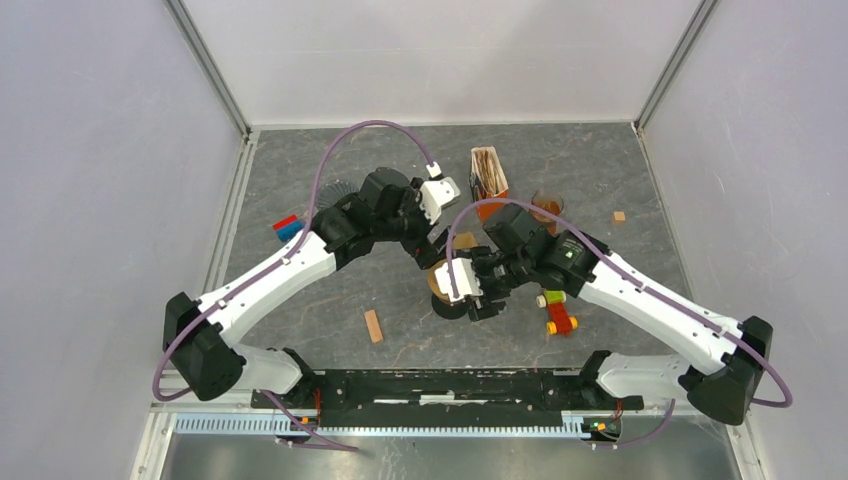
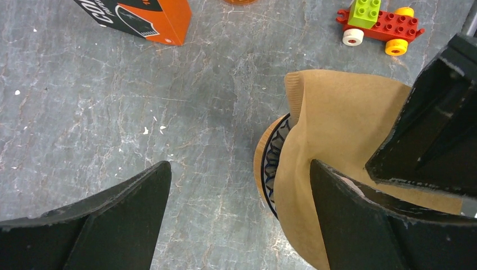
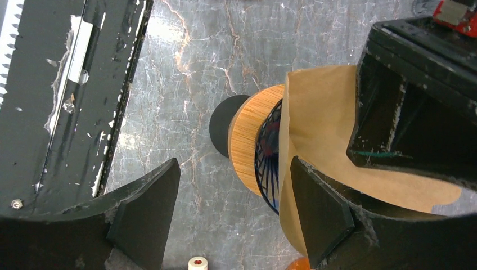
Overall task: Place the coffee filter in the dripper
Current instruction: Place the coffee filter in the coffee dripper.
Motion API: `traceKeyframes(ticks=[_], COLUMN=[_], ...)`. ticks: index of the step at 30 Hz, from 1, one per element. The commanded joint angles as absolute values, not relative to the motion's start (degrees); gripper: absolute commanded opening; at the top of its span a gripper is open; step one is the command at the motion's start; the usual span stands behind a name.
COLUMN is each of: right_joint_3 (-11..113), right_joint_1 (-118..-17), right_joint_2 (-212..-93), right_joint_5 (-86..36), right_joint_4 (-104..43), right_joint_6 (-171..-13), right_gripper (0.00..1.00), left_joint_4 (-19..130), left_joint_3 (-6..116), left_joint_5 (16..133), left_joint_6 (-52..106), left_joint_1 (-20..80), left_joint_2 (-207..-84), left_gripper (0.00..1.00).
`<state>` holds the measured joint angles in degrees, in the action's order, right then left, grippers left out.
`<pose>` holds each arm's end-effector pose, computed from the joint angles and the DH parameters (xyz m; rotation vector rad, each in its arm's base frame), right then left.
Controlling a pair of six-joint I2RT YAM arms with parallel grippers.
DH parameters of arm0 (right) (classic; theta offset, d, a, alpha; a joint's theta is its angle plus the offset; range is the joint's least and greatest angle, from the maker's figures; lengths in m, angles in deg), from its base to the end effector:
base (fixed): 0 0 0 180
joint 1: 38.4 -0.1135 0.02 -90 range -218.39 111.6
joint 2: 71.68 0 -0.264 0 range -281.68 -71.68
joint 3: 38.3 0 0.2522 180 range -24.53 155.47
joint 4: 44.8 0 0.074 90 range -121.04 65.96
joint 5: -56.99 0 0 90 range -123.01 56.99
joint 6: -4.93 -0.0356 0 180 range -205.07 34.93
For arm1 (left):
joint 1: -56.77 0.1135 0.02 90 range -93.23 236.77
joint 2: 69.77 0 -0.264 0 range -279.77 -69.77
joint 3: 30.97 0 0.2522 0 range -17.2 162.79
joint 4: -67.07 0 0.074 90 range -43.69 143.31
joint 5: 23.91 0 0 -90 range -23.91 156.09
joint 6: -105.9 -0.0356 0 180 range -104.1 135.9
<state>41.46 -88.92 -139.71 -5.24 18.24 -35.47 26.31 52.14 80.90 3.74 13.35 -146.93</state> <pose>0.1360 0.1912 0.3273 -1.9802 1.3855 0.6020 0.2125 -0.2136 0.3352 1.1639 1.8863 -0.5882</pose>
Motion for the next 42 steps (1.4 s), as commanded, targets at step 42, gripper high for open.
traceKeyframes(ticks=[42], right_joint_3=[41.7], right_joint_1=[-93.7], right_joint_2=[-144.5], right_joint_5=[-15.6], right_joint_4=[16.1], right_joint_6=[-33.8], right_gripper=[0.74], left_joint_4=[29.7], left_joint_3=[52.1], left_joint_5=[83.7], left_joint_6=[1.1], left_joint_1=[13.1], left_joint_2=[-150.4], left_gripper=[1.00])
